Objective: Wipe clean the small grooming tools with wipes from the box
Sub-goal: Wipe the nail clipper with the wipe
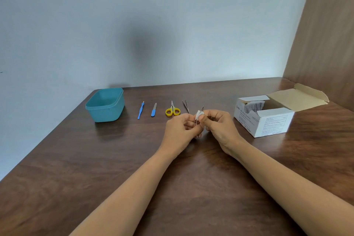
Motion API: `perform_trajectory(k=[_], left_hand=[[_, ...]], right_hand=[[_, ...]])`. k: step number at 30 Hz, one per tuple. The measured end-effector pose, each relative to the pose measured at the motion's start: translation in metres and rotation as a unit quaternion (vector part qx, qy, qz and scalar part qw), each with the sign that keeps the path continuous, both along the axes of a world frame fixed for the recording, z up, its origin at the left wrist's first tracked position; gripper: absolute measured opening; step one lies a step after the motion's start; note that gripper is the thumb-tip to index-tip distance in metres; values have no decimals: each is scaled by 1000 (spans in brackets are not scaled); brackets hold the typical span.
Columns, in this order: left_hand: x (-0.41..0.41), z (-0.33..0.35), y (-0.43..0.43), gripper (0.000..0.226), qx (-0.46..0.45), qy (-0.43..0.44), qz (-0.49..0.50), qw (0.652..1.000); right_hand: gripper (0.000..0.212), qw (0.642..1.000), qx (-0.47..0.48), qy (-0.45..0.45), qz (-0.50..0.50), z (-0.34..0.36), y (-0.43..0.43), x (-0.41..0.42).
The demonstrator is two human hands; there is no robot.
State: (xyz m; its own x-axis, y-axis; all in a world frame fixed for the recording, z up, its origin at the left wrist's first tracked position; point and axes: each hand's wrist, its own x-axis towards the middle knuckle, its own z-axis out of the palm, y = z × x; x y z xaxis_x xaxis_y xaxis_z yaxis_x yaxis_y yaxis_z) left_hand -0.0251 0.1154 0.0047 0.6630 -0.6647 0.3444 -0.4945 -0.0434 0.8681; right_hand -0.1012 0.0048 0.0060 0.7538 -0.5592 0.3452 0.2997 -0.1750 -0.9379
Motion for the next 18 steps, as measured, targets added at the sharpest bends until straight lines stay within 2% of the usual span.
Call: perform_trajectory(k=[3,8,13,18], left_hand=[[-1,0,0,15,-11,1,-10,1000],[-2,3,2,16,-17,16,-22,999],[-5,5,4,17,15,-59,-23,998],[-6,6,4,19,15,-52,-20,998]], right_hand=[[27,1000,13,14,-13,1,-1,0],[21,994,103,6,-22,3,-4,-1],[20,995,95,4,-10,6,-2,-5],[19,994,107,6,-23,3,-3,-3]])
